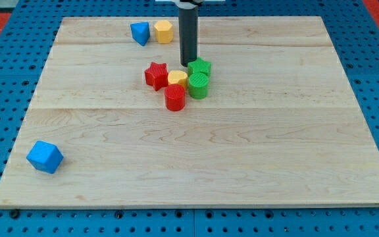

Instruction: Slide the blue triangle to the group of blocks

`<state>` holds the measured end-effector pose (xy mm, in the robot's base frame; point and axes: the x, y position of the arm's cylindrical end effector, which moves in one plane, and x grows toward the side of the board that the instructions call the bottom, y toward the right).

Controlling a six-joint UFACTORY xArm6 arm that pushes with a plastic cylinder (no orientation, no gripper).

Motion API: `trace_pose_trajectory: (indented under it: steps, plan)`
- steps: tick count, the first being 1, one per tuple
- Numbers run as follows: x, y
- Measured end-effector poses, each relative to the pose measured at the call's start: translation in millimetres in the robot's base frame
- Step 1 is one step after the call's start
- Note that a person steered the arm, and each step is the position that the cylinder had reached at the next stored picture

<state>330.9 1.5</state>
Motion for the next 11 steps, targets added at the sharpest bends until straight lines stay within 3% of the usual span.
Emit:
trace_pose_trajectory:
  steps: [2, 3, 4, 5, 6, 8, 10, 11]
  plan:
    - [-13, 4]
    - [-33, 42]
    - [-118, 41]
    - [-134, -43]
    - [-124, -126]
    - [-105, -103]
    - [-21, -84]
    - [-3, -79]
